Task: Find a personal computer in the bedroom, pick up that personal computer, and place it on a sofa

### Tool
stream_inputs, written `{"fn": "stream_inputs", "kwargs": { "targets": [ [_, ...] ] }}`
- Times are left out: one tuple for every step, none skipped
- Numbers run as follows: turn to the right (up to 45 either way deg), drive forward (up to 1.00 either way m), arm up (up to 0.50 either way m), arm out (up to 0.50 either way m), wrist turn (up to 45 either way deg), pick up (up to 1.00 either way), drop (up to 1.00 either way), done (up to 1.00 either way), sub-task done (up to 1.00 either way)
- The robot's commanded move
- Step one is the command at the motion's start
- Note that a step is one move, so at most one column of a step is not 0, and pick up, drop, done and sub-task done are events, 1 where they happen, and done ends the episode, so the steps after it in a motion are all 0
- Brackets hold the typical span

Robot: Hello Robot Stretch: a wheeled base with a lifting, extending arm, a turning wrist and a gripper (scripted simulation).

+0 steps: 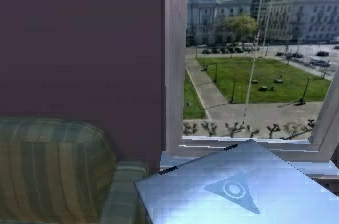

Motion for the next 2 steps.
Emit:
{"fn": "stream_inputs", "kwargs": {
  "targets": [
    [24.0, 0.0, 0.0, 0.0, 0.0, 0.0, 0.0, 0.0, 0.0],
    [-45.0, 0.0, 0.0, 0.0, 0.0, 0.0, 0.0, 0.0, 0.0]
  ]
}}
